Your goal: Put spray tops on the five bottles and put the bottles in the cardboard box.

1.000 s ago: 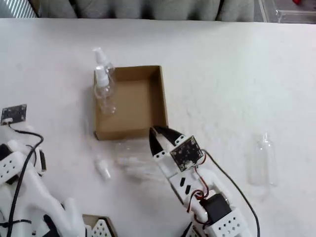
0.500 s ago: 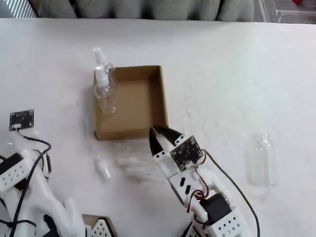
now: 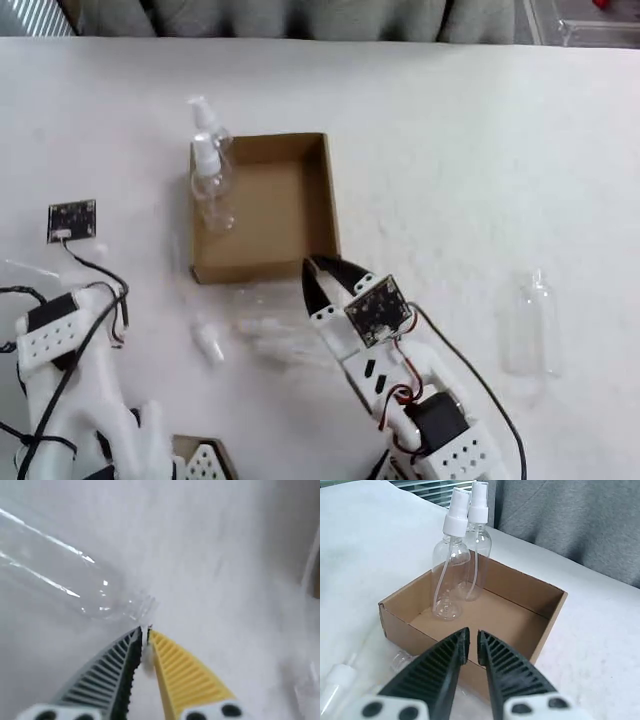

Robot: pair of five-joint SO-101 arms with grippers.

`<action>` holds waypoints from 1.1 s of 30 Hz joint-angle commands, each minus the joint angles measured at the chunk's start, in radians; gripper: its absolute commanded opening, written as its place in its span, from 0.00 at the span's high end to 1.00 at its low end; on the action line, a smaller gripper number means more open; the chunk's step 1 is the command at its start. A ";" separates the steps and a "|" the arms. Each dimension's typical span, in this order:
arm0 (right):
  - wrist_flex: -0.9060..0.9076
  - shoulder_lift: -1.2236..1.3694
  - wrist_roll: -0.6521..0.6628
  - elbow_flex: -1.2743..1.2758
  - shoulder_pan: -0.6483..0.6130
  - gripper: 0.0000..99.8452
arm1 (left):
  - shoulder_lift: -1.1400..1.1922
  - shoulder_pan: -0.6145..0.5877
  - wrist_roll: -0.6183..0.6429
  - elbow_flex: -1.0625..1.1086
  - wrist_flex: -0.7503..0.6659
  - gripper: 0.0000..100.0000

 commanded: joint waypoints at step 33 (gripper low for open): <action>0.002 -0.004 0.012 0.008 0.010 0.99 | 0.390 0.038 -0.358 -0.402 0.075 0.98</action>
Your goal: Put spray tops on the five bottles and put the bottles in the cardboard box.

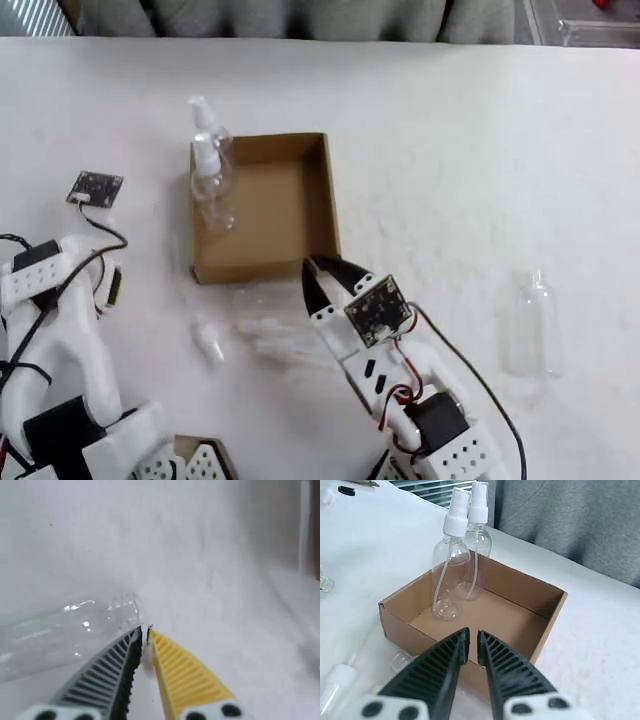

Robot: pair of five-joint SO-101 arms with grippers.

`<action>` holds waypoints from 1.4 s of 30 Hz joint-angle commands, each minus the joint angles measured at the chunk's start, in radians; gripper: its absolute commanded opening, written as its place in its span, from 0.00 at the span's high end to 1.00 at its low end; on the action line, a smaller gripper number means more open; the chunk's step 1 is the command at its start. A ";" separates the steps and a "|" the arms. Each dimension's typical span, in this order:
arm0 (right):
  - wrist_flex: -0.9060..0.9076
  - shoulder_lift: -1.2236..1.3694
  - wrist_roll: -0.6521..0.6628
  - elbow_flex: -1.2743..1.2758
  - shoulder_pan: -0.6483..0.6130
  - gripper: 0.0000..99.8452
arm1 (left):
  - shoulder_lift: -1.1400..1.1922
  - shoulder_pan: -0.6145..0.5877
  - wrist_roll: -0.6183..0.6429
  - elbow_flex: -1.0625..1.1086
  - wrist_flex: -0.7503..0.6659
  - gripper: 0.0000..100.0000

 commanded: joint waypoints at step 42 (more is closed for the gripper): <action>0.002 -0.001 0.012 0.008 0.010 0.99 | 0.054 -0.177 -1.146 -0.235 0.051 0.79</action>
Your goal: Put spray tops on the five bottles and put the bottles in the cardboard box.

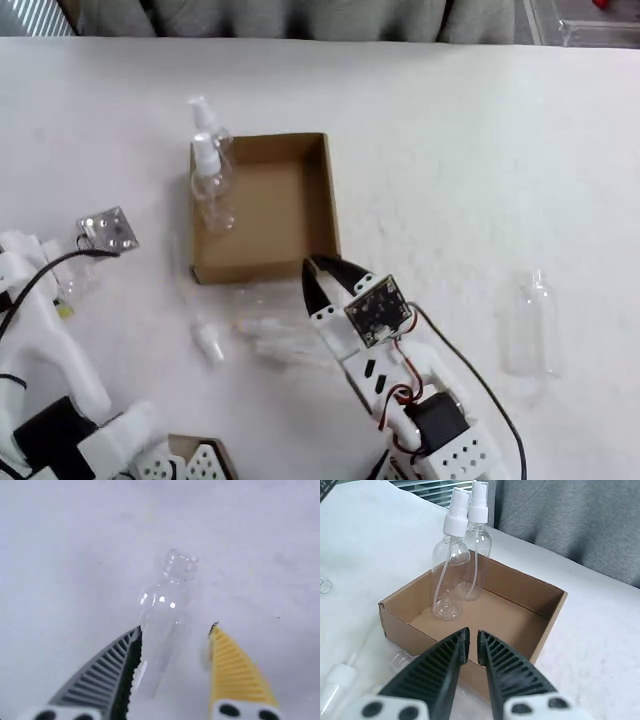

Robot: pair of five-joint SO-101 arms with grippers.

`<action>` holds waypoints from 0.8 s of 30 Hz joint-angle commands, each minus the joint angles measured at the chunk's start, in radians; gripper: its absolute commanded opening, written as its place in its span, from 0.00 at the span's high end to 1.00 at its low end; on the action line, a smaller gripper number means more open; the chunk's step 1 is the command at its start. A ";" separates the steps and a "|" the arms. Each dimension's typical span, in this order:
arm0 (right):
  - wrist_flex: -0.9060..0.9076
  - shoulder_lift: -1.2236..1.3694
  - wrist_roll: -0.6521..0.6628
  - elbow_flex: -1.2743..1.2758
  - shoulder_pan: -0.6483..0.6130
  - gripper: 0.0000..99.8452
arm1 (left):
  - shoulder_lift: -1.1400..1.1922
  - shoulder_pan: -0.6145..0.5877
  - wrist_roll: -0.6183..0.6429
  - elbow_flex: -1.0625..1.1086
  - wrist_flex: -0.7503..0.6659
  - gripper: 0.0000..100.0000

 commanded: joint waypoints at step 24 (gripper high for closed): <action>0.002 -0.001 0.012 0.008 0.008 0.99 | 0.130 0.010 -0.026 -0.078 -0.103 0.71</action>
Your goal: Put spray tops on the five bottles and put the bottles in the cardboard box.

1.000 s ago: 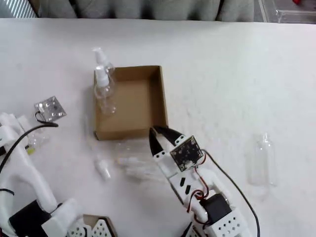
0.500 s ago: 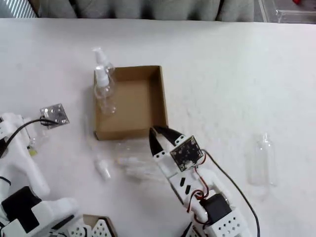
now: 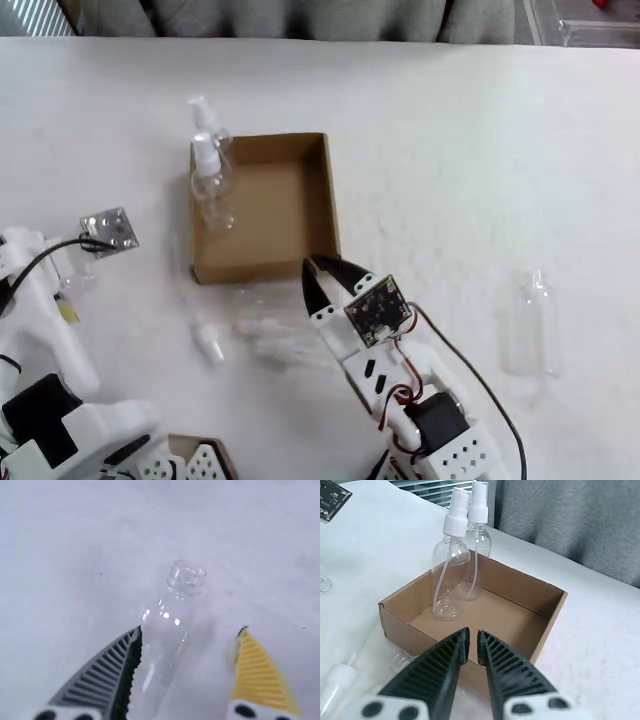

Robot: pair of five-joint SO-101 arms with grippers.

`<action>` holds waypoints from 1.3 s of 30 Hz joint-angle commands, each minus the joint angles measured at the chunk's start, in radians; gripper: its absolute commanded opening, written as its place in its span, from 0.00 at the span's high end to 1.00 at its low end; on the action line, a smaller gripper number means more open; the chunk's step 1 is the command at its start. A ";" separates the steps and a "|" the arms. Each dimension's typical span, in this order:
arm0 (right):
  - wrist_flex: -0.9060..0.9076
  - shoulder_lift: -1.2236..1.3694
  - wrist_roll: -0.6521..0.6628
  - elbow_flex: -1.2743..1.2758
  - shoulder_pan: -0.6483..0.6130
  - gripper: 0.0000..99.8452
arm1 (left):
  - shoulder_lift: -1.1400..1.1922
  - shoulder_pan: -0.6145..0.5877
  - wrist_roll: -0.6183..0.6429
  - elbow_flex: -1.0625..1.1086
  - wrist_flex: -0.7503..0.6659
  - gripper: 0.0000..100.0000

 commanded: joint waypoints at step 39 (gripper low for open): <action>0.002 -0.007 0.012 0.008 0.008 0.99 | 0.278 0.008 0.009 -0.235 0.075 0.95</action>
